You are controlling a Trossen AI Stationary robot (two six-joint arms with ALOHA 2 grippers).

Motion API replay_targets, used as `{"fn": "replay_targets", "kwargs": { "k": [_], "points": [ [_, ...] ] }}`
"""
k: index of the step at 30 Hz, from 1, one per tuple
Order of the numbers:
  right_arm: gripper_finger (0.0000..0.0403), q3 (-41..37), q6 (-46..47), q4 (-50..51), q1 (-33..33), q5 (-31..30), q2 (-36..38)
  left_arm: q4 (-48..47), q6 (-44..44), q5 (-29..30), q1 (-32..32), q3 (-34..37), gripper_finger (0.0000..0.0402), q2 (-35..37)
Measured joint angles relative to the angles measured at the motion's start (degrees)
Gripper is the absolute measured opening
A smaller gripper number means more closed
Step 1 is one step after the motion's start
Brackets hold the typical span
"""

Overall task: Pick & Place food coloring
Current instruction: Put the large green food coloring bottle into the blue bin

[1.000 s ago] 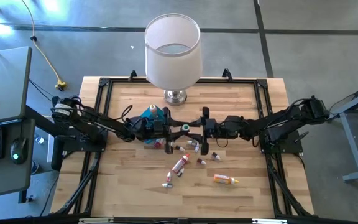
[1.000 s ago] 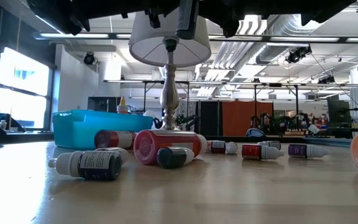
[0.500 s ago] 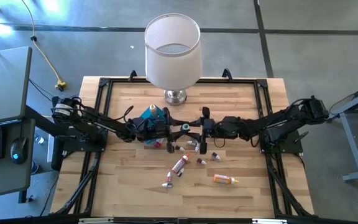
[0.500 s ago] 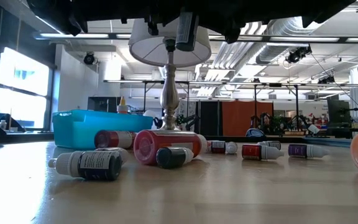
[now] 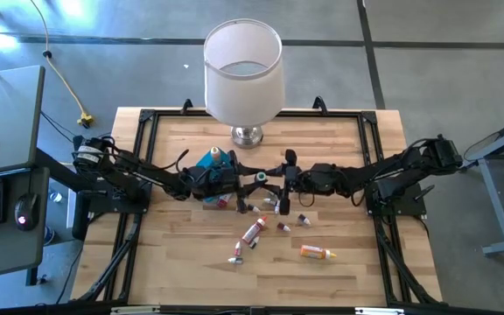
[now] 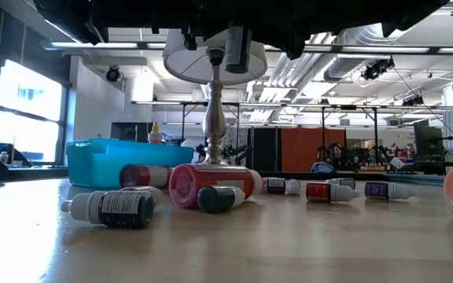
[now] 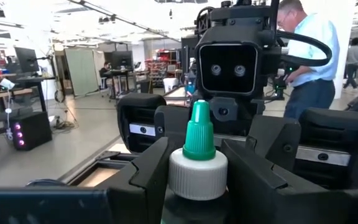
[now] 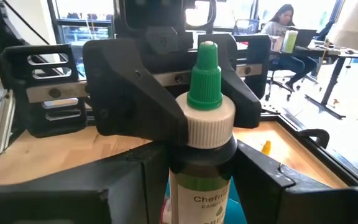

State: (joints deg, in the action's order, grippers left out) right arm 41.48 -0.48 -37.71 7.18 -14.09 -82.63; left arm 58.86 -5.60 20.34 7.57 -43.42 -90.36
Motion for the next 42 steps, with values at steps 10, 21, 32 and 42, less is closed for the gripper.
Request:
{"fn": "replay_targets", "kwargs": {
  "k": [10,21,32,42],
  "points": [
    [0.0149,-0.01,-1.46,1.17,0.11,-3.08,0.02,-6.85,-1.85,2.78,0.02,0.04,0.0140,2.60],
    [0.0149,-0.01,-1.24,5.16,-0.07,-6.99,0.11,-14.57,-3.20,7.33,0.12,0.00,0.0141,9.71],
    [0.0149,-0.03,1.64,1.99,-1.05,-5.56,-1.33,-30.31,-2.94,16.70,7.90,0.11,0.0141,23.75],
    [0.0149,8.55,-0.72,-18.56,-6.79,-1.85,-20.96,-31.68,-3.42,16.87,12.44,0.04,0.0141,31.72]
  ]
}}
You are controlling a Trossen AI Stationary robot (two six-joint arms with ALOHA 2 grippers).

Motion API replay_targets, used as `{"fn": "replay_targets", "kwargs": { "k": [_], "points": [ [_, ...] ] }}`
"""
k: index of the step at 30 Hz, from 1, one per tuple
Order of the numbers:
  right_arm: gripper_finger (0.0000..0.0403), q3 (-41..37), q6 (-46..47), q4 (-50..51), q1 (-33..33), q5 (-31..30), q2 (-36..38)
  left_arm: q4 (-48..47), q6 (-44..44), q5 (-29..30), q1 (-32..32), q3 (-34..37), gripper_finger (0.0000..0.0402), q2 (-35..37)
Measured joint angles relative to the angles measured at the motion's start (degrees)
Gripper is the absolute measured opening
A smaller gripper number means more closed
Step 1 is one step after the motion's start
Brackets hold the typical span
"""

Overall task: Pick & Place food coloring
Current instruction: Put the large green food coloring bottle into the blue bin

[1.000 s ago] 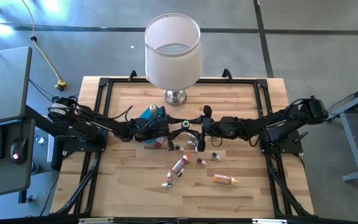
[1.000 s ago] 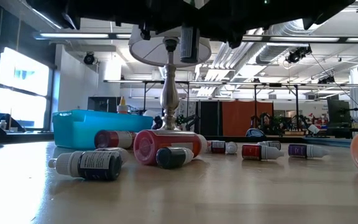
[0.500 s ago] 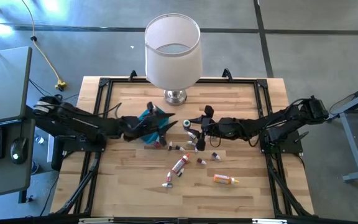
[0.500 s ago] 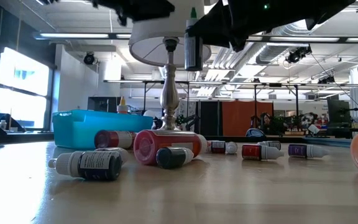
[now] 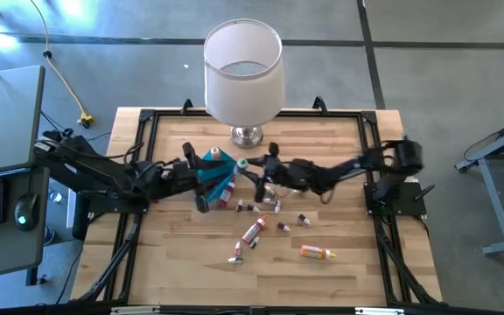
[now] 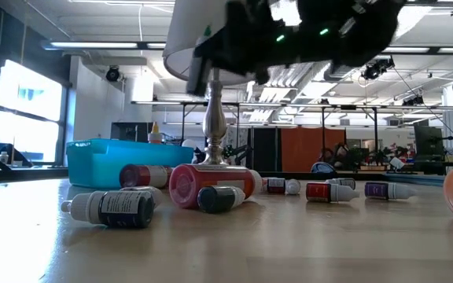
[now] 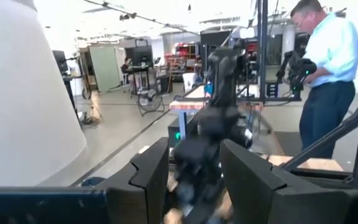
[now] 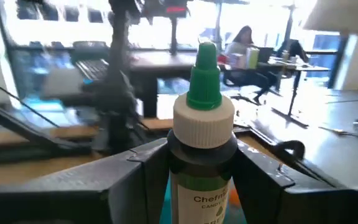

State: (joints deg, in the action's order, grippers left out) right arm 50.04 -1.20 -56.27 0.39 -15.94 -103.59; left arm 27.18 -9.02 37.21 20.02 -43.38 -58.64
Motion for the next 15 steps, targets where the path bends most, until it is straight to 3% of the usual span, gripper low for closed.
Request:
{"fn": "replay_targets", "kwargs": {
  "k": [7,15],
  "points": [
    [0.0149,14.26,-0.42,4.99,-3.22,-2.84,-13.08,-0.77,-0.04,-0.17,-0.09,0.00,0.0141,0.75],
    [0.0149,19.74,1.94,10.95,-4.67,-6.23,-17.49,-2.98,-0.19,-0.62,-0.09,0.00,0.0140,0.75]
  ]
}}
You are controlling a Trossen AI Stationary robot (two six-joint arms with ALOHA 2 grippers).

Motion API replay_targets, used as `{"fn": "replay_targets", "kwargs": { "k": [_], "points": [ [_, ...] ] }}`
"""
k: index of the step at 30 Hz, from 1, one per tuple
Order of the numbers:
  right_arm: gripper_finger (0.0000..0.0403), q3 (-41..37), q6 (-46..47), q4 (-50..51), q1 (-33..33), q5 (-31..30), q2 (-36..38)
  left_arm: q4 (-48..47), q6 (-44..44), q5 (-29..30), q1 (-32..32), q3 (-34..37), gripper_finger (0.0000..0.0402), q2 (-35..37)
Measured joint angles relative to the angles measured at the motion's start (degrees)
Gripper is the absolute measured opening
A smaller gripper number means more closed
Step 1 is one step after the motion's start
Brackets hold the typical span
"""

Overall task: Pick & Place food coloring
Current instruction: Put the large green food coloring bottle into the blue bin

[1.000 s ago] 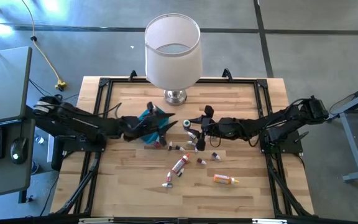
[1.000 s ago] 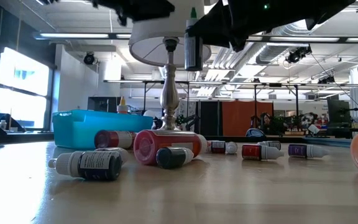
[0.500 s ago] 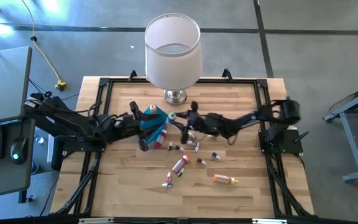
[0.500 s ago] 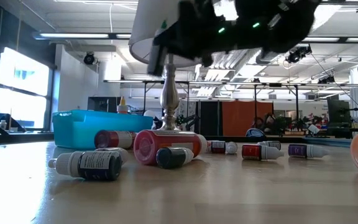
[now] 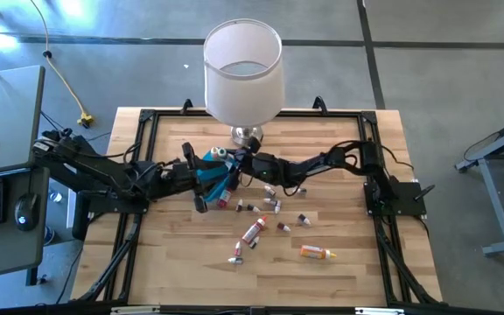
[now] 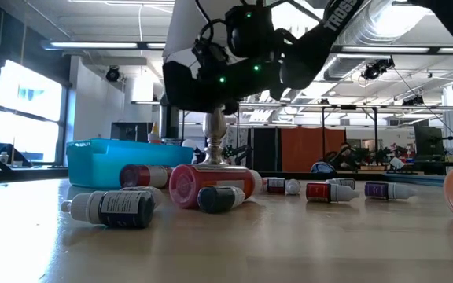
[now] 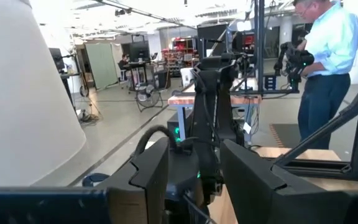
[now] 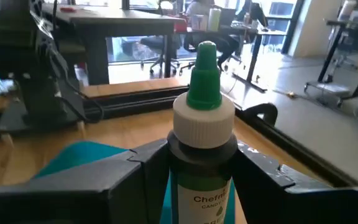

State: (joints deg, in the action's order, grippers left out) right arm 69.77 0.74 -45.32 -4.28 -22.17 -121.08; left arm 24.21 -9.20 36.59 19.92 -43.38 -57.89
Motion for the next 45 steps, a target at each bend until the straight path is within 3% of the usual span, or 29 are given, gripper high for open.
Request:
{"fn": "replay_targets", "kwargs": {
  "k": [16,25,34,45],
  "points": [
    [0.0149,-0.28,6.27,6.85,-1.46,1.31,-0.48,-0.40,0.47,-0.08,0.00,0.00,0.0140,0.00],
    [0.0149,-0.30,6.67,-2.16,-1.69,-1.77,-5.45,-0.46,0.51,-0.17,0.00,0.00,0.0140,0.00],
    [0.0149,-0.23,4.31,-1.04,-2.87,-2.90,-7.19,-0.83,0.51,-0.17,0.00,0.00,0.0140,0.00],
    [0.0171,-0.23,5.46,-0.64,-5.83,4.36,-7.09,-1.44,0.58,-0.16,0.00,0.00,0.0140,0.00]
  ]
}}
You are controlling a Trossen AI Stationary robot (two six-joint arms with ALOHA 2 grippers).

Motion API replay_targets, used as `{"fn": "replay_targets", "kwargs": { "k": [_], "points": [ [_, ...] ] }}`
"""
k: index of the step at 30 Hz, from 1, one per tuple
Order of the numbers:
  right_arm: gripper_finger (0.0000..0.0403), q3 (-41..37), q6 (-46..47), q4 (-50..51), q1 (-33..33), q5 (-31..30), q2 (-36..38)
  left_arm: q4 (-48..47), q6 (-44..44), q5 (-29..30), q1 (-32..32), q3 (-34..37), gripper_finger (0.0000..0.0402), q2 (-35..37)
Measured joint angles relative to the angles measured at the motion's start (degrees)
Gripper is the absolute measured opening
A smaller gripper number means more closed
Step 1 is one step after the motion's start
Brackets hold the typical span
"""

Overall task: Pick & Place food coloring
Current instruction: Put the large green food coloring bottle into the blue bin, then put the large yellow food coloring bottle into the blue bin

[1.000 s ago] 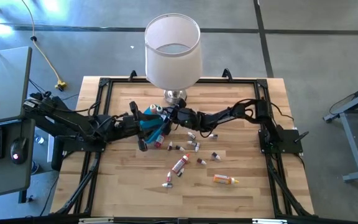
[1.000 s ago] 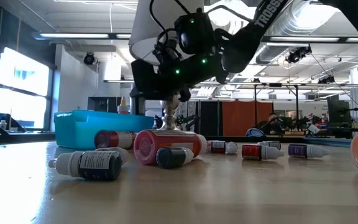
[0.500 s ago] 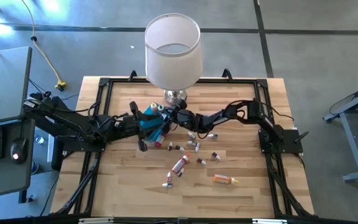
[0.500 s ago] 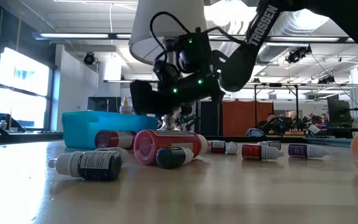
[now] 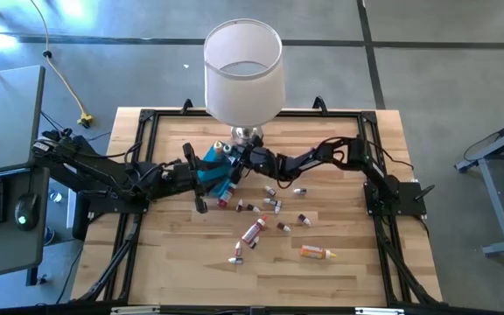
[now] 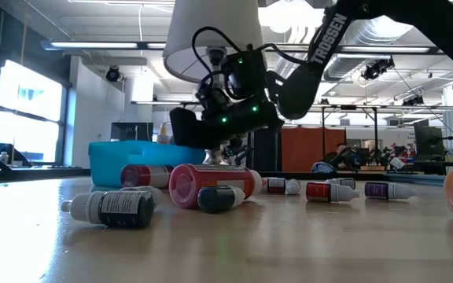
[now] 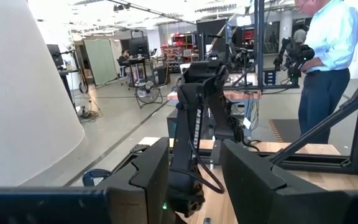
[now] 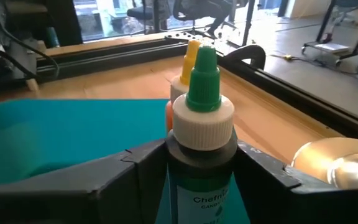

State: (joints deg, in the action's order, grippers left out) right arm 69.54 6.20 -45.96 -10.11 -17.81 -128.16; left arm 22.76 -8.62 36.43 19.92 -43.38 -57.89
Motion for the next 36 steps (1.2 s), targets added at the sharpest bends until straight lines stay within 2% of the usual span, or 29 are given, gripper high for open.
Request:
{"fn": "replay_targets", "kwargs": {
  "k": [5,18,22,30,32,36],
  "points": [
    [0.0183,0.01,1.77,-0.10,-0.90,2.32,0.03,-0.71,0.02,0.02,0.00,0.00,0.0140,-0.15],
    [0.0185,0.00,-2.56,0.48,-0.63,1.36,2.38,-4.34,1.41,0.00,-0.01,0.02,0.0140,-0.19],
    [0.0185,0.04,-2.70,5.67,-0.21,-0.81,5.44,-5.29,1.60,0.02,-0.02,0.02,0.0141,-0.20],
    [0.0186,0.04,-3.20,17.31,1.38,-0.86,13.92,-6.85,5.60,0.02,-0.02,0.02,0.0140,-0.20],
    [0.0185,0.04,-5.06,22.58,2.62,0.17,17.82,-8.41,7.03,0.02,-0.02,0.02,0.0140,-0.20],
    [0.0176,0.11,-9.53,39.96,6.43,3.91,26.76,-11.52,10.54,0.01,-0.02,0.02,0.0140,-0.21]
  ]
}}
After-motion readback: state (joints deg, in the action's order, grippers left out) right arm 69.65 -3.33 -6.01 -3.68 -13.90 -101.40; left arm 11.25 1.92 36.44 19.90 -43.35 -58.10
